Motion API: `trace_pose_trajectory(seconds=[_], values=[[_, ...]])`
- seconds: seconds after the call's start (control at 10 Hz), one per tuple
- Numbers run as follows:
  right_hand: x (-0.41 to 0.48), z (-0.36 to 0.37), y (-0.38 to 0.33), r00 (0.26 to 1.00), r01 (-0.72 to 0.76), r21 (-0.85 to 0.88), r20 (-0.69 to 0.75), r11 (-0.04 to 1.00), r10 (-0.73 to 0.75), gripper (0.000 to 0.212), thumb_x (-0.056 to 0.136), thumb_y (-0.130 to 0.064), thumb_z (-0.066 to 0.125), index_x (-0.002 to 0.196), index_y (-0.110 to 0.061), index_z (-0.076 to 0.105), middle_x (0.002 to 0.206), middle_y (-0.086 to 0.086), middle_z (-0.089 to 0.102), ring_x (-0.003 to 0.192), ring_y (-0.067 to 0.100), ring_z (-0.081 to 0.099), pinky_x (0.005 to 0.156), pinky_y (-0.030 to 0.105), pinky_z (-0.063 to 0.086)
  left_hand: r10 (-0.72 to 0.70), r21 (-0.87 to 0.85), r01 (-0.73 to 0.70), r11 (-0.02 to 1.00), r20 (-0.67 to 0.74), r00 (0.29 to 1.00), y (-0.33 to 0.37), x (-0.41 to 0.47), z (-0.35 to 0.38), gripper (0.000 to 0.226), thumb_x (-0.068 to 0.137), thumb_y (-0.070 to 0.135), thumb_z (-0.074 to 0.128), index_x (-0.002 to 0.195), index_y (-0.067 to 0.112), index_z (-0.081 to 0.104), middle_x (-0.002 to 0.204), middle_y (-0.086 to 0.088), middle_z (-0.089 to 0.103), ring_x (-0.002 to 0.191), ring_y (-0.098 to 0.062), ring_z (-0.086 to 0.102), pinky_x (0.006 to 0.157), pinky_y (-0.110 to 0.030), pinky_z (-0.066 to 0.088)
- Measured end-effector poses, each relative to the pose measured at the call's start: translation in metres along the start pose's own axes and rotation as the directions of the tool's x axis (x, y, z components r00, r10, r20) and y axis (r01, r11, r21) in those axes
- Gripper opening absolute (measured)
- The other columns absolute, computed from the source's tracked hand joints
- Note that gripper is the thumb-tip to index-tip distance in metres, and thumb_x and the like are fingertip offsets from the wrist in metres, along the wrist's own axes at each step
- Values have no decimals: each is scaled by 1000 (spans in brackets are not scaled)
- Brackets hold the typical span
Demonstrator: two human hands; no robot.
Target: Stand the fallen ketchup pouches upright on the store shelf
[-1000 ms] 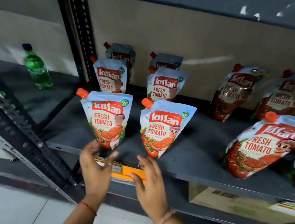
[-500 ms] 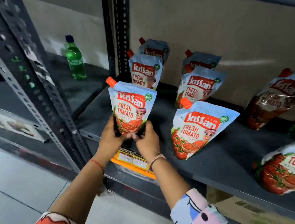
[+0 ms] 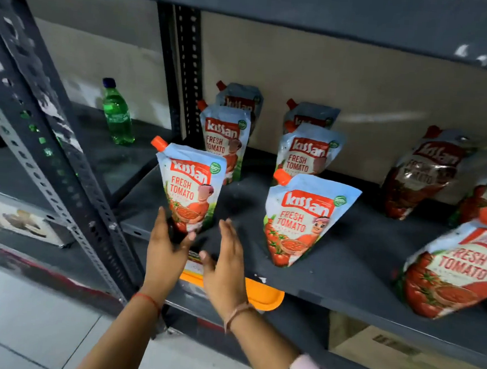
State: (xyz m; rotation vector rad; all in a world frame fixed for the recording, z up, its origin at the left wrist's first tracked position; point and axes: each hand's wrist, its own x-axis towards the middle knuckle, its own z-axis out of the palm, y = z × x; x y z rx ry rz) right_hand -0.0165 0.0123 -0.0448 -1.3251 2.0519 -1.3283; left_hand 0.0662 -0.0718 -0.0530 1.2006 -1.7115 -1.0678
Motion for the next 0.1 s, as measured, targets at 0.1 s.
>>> trace_pose_trajectory(seconds=[0.1], values=[[-31, -28, 13, 955, 241, -274, -101, 931, -277, 65, 88, -44, 46, 141, -16, 21, 153, 1, 8, 143, 19, 4, 118, 32, 9, 126, 146, -102, 984, -166, 978, 17, -37, 19, 76, 85, 32, 54, 142, 10, 11, 154, -16, 14, 143, -26, 5, 114, -36, 11]])
